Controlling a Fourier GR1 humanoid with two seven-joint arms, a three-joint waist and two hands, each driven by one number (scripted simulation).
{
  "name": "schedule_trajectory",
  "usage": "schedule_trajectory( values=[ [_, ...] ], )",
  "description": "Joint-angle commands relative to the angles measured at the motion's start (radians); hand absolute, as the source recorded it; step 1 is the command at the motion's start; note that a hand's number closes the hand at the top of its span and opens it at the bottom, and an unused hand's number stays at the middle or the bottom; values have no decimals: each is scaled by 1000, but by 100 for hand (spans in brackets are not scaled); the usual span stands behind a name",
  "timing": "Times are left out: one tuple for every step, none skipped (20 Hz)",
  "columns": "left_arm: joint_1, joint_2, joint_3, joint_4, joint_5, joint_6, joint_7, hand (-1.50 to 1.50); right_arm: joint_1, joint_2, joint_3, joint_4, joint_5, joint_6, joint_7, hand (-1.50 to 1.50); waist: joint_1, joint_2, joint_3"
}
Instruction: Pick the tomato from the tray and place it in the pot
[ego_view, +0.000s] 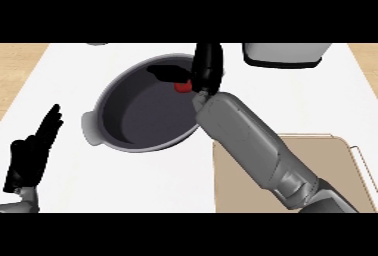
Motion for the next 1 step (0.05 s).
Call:
schedule_trajectory(
  values=[
    [19,-6,26,19,-2,17,-7,0,177,1,38,-178,6,-21,-38,-150,-44,-11,0]
  ],
)
